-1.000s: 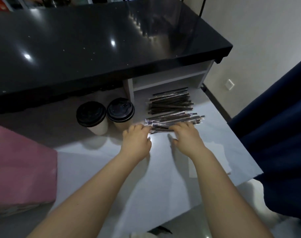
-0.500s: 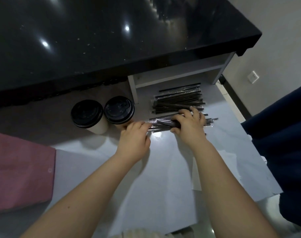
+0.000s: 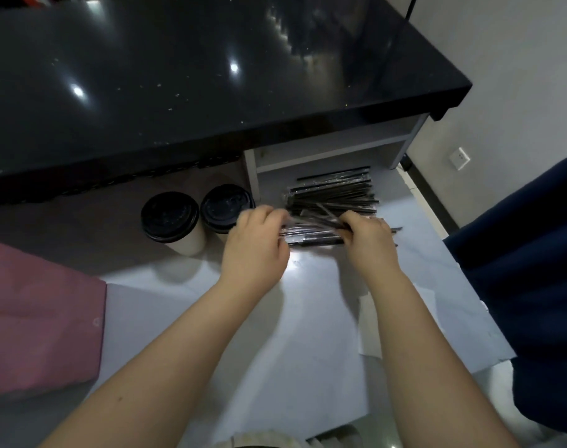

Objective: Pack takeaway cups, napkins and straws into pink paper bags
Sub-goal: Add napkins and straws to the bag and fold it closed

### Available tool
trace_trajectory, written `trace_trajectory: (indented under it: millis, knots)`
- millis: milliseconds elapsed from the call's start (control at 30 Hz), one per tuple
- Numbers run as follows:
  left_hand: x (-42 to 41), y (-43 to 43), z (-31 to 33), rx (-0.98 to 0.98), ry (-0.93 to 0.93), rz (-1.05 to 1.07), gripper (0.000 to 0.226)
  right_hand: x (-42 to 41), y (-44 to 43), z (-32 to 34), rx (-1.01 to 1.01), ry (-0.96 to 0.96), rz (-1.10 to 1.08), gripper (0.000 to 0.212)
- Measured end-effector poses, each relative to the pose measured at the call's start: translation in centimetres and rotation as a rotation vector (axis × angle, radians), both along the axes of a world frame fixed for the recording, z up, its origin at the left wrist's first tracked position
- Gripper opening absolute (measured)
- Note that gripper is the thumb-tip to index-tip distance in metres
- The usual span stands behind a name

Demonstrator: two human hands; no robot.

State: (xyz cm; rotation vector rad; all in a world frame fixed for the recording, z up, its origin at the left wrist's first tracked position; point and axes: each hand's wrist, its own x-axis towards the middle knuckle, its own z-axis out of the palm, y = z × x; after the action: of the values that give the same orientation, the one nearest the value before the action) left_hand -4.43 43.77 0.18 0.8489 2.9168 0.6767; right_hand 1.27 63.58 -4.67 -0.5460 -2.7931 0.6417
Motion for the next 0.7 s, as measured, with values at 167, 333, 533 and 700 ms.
trace_trajectory:
  millis: [167,333,533,700]
  knots:
    - [-1.7,-1.7,5.1,0.142,0.110,-0.027,0.044,0.8,-0.8,3.6,-0.055,-0.005,-0.023,0.011]
    - [-1.9,-5.1,8.0,0.093,0.214,-0.019,0.042,0.6,-4.3,7.9,-0.009,-0.008,0.095,0.011]
    - [-2.0,-13.5,10.0,0.069,0.241,0.079,0.041,-0.6,-12.2,11.6,0.032,0.023,0.157,0.020]
    - [-2.3,-22.8,12.2,0.093,0.241,0.176,0.037,-2.7,-22.5,14.5,0.131,0.074,0.295,0.015]
